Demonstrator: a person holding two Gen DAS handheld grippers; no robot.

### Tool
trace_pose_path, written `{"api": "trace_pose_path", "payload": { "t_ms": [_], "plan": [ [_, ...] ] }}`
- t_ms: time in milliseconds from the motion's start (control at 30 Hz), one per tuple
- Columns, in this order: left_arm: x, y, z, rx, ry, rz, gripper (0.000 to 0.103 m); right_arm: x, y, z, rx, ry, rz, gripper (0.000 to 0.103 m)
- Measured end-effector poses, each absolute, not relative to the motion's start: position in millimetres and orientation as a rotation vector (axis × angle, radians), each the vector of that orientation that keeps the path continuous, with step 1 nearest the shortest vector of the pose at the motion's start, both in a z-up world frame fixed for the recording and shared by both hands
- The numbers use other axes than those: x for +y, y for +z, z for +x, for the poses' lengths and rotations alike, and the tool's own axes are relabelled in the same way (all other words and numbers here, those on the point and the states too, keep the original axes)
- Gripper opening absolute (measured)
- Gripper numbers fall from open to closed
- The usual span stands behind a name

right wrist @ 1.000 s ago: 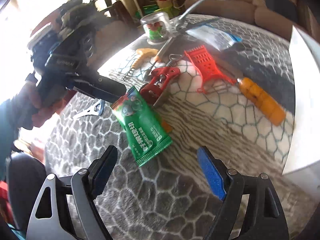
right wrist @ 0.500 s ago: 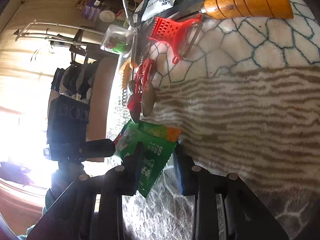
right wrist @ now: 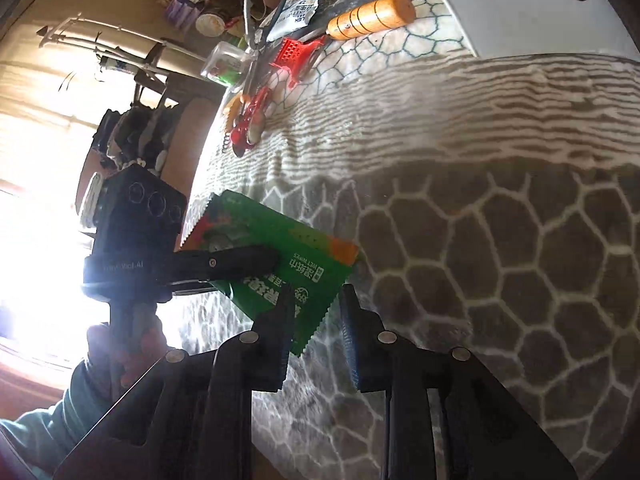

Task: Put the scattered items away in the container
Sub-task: 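Grasp the green strip packet with the right gripper while the left gripper lifts the sachet, then carry the sachet and strip packet over the white box with both grippers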

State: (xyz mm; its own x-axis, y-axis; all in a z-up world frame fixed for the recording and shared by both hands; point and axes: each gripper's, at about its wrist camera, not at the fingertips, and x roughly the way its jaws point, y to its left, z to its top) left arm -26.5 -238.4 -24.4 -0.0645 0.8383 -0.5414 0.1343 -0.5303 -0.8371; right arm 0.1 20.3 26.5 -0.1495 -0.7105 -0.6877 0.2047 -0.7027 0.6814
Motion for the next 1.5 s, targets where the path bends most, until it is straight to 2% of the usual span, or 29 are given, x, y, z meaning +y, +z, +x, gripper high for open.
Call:
{"api": "trace_pose_path", "payload": {
  "t_ms": [67,133,200,367,533,567,667,833,900,933,967,1033,1100,1133,1167,1333,1500],
  "plan": [
    [-233.8,-25.0,-21.8,-1.08,1.646,-1.64,0.009,37.7,33.2,7.7,-0.598,-1.931,1.476,0.052],
    [-230.1,-22.1,-17.6,-1.115,1.633,-1.6,0.009,55.1,40.9,10.1,-0.66,-1.931,1.418,0.056],
    [-223.7,-14.0,-14.1,-1.135,1.599,-1.551,0.008,72.5,46.1,7.6,-0.767,-1.917,1.369,0.067],
    [-221.0,28.8,-12.3,-1.202,1.527,-1.382,0.008,92.8,48.5,-1.6,-1.1,-1.704,1.252,0.068],
    [-201.6,64.2,-23.4,-1.186,1.472,-1.319,0.008,86.8,72.0,-5.0,-1.21,-1.6,1.108,0.067],
    [-196.5,70.1,-27.0,-1.184,1.455,-1.305,0.008,85.7,77.3,-7.1,-1.212,-1.594,1.091,0.063],
    [-179.9,88.6,-40.5,-1.165,1.426,-1.277,0.008,89.0,91.7,-14.1,-1.261,-1.553,1.024,0.012],
    [-147.2,113.6,-75.1,-1.12,1.398,-1.255,0.01,122.5,116.5,-29.0,-1.339,-1.601,0.93,0.008],
    [-132.1,123.3,-95.2,-1.09,1.408,-1.274,0.019,138.0,123.3,-38.8,-1.373,-1.629,0.91,0.007],
    [-123.2,128.8,-108.0,-1.072,1.409,-1.273,0.029,145.1,127.5,-46.8,-1.375,-1.65,0.91,0.006],
    [-114.8,135.2,-121.6,-1.056,1.419,-1.274,0.035,153.2,132.0,-56.8,-1.372,-1.676,0.91,0.006],
    [-98.2,148.5,-151.9,-1.039,1.432,-1.283,0.037,171.8,139.8,-81.5,-1.385,-1.727,0.906,0.006],
    [-80.7,158.8,-189.6,-1.05,1.452,-1.295,0.054,193.6,148.5,-107.6,-1.408,-1.789,0.885,0.006],
    [-71.4,162.6,-209.7,-1.06,1.461,-1.304,0.066,205.2,153.3,-120.6,-1.413,-1.828,0.866,0.006],
    [-60.9,165.5,-230.4,-1.071,1.455,-1.31,0.07,216.3,157.0,-133.8,-1.422,-1.867,0.85,0.006],
    [-14.5,176.6,-326.8,-1.054,1.559,-1.362,0.074,275.9,152.7,-202.9,-1.569,-2.008,0.78,0.006],
    [-17.8,166.2,-350.9,-1.019,1.684,-1.367,0.074,321.4,131.0,-270.6,-1.683,-2.244,0.782,0.006]
  ]
}}
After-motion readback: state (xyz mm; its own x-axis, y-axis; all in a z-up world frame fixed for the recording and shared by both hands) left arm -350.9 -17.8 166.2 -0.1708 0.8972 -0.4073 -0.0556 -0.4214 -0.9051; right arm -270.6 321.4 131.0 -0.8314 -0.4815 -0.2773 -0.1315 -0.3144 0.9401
